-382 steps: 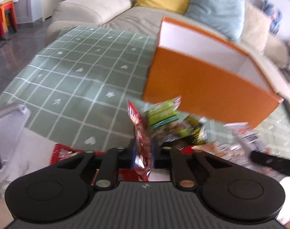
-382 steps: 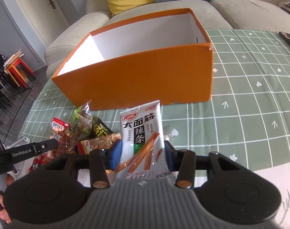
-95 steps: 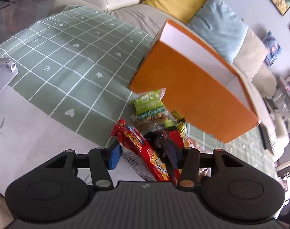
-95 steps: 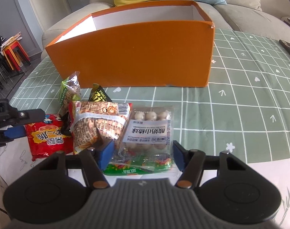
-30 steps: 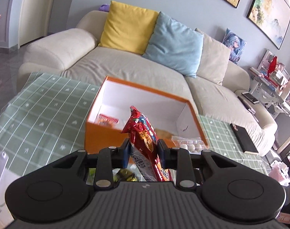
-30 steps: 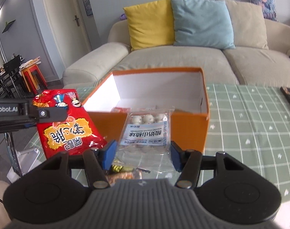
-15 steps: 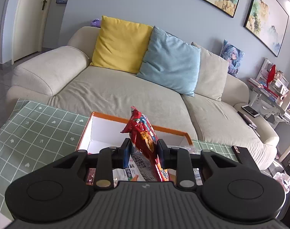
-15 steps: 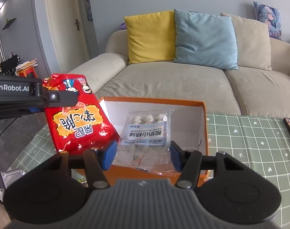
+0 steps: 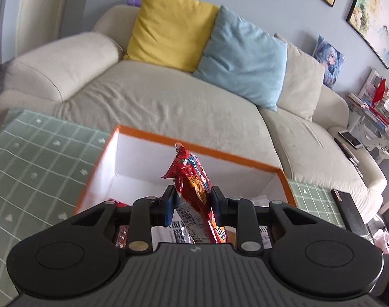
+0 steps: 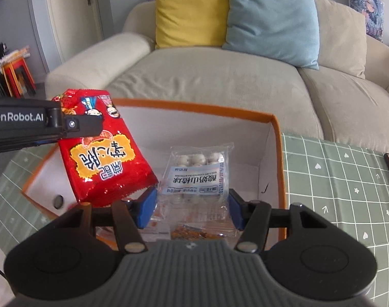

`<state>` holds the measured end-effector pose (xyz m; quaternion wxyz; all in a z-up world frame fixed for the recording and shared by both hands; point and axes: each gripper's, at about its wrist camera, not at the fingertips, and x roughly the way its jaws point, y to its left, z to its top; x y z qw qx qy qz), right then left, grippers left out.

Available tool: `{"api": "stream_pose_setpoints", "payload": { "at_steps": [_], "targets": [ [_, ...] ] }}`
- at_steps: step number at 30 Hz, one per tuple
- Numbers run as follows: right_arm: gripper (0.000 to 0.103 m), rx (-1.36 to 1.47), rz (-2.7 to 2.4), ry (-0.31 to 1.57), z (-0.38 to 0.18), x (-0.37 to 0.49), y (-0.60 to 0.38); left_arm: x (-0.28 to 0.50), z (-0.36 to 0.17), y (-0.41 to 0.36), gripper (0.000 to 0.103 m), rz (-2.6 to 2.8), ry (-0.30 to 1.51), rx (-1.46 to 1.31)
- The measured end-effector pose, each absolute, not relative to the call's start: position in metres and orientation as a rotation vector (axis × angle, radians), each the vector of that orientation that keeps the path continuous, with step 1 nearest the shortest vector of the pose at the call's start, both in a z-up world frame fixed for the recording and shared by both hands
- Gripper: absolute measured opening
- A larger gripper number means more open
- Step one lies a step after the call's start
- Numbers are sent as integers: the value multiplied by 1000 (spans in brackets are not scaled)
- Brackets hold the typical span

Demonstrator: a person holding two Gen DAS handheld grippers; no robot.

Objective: Organize snacks
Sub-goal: 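Lower both packs into the box and open both tools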

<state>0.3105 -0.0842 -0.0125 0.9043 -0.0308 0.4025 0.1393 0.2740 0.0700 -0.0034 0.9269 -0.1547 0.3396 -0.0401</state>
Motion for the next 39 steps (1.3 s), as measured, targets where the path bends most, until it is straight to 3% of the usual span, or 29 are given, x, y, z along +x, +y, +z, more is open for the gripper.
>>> {"api": "stream_pose_setpoints", "payload": {
  "at_steps": [13, 26, 34, 39],
  "targets": [
    [57, -172, 300, 956, -50, 339, -77, 303, -50, 66, 32, -70, 920, -307],
    [58, -184, 272, 1024, -63, 362, -68, 306, -60, 65, 36, -33, 990, -274],
    [59, -189, 263, 1060, -63, 368, -68, 300, -47, 63, 67, -33, 975, -240],
    [65, -200, 275, 1040, -51, 362, -67, 289, -24, 60, 75, -23, 901, -241]
  ]
}}
